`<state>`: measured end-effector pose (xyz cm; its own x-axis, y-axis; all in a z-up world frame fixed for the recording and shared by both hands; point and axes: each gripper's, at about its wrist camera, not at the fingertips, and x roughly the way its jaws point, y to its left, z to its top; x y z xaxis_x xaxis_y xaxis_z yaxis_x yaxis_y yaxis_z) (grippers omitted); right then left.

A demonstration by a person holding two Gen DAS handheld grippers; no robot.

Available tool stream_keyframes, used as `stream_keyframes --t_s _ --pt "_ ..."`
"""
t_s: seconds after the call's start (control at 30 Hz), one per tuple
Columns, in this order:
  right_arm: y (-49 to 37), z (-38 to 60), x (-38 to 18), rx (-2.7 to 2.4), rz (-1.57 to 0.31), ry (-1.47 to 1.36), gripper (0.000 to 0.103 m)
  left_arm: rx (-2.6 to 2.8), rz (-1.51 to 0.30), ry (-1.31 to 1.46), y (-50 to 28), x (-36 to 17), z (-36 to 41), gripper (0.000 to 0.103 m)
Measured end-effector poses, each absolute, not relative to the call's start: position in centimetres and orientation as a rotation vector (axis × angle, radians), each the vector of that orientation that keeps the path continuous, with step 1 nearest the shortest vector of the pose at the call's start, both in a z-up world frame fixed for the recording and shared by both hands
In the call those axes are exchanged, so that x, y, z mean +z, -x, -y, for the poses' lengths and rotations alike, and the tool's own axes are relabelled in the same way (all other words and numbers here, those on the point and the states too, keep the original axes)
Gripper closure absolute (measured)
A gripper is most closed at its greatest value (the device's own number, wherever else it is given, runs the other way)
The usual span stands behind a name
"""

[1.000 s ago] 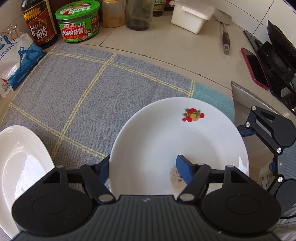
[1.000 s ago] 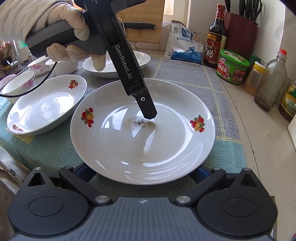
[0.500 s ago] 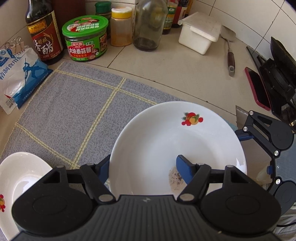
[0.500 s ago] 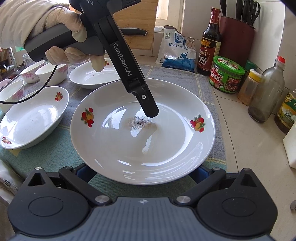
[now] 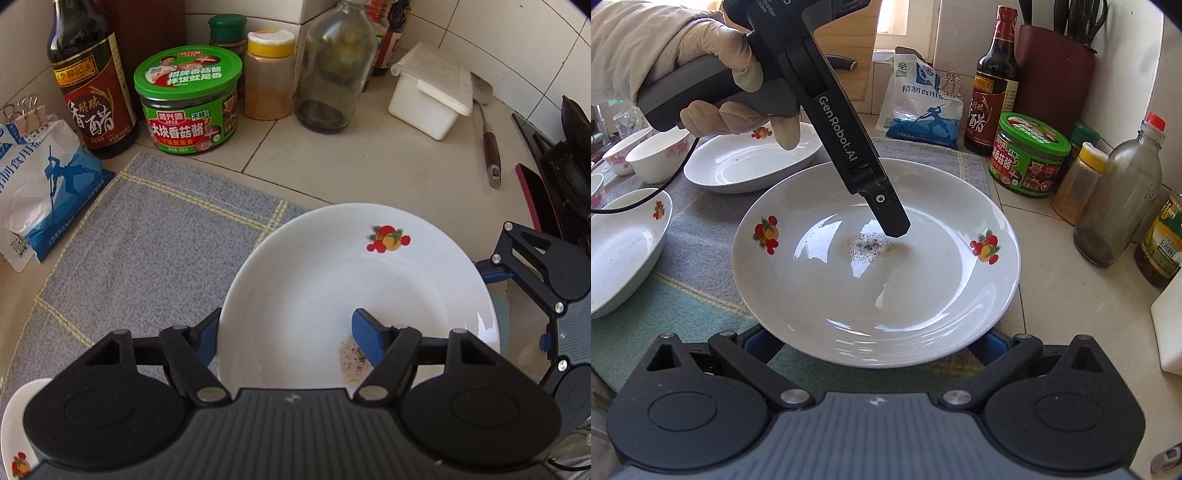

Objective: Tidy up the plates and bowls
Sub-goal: 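Lift the stained white plate with the left tool and carry it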

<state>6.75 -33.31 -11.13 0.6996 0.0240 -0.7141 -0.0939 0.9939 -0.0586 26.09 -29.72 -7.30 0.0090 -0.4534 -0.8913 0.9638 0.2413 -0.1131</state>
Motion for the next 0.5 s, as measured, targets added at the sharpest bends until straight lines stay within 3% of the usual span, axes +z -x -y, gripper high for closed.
stream_keyframes --t_s 0.5 --pt "-8.7 35.0 -12.3 0.022 -0.810 0.071 0.000 -1.244 -0.997 -0.631 -28.0 -8.4 32.2 0.031"
